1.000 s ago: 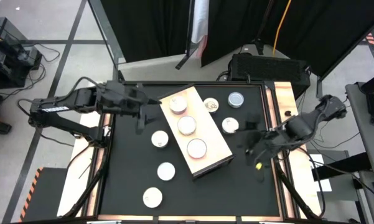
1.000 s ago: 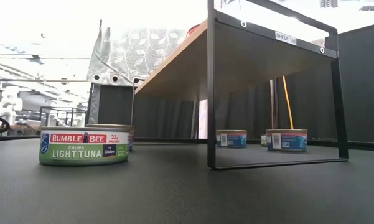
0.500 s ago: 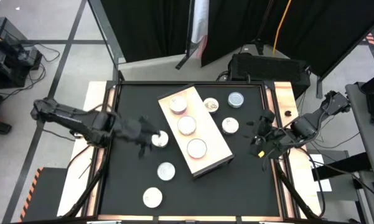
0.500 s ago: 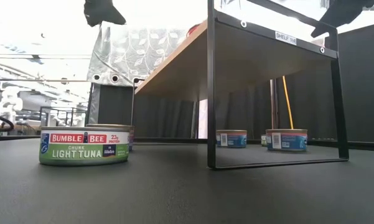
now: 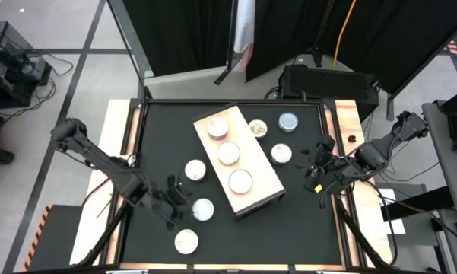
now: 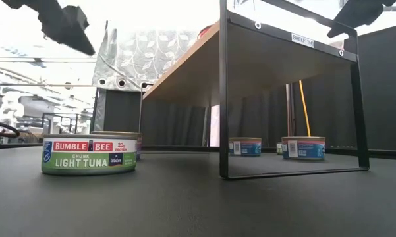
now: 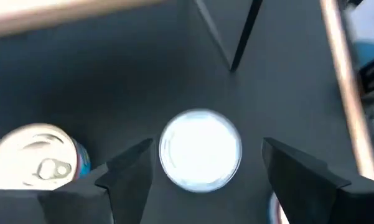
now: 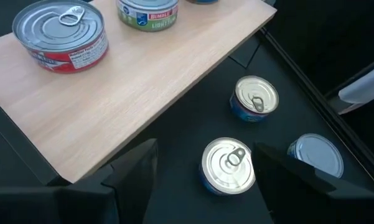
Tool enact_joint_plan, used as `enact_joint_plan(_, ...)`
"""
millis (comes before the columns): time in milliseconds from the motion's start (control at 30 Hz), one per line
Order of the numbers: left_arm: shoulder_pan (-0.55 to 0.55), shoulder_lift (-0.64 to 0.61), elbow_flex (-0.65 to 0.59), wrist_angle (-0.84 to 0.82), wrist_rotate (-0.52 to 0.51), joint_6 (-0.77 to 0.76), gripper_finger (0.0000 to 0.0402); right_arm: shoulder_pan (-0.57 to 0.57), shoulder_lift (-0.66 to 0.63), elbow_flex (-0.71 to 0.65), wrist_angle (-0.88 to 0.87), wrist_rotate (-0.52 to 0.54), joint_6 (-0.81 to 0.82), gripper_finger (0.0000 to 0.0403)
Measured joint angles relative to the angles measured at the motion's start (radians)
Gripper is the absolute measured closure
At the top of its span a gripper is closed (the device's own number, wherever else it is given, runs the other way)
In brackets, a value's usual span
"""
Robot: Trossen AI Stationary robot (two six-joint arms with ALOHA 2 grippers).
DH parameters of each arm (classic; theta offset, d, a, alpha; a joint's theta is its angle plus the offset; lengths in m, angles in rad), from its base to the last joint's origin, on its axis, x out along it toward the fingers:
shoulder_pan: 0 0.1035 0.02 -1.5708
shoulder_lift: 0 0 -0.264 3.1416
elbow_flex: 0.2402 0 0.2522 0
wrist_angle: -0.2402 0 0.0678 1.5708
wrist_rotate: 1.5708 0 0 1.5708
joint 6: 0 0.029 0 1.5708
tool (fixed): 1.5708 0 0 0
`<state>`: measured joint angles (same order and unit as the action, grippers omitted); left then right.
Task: Stack canned seafood by type on shelf
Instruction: Stack the green tuna can on top of the green tuna can on the shelf
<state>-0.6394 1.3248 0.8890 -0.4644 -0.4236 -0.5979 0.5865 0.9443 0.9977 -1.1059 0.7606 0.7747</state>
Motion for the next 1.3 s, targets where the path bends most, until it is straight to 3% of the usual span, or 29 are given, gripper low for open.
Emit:
enact_joint_plan(300, -0.022, 0.137, 0.000, -0.035, 0.039, -0.060, 0.0129, -0.005, 0.000, 0.000, 0.114, 0.116, -0.174, 0.0149)
enact_joint_plan(533, -0.022, 0.169, 0.000, -0.041, 0.048, -0.072, 0.0222, -0.005, 0.000, 0.001, 0.210, 0.129, -0.279, 0.0149)
enact_joint_plan(967, -0.022, 0.262, 0.000, -0.038, 0.073, -0.071, 0.0387, -0.005, 0.000, 0.001, 0.211, 0.125, -0.294, 0.0149)
enact_joint_plan(1300, 0.008, 0.268, 0.002, 0.010, 0.099, -0.012, 0.0396, -0.005, 0.000, 0.001, 0.211, 0.125, -0.297, 0.0149)
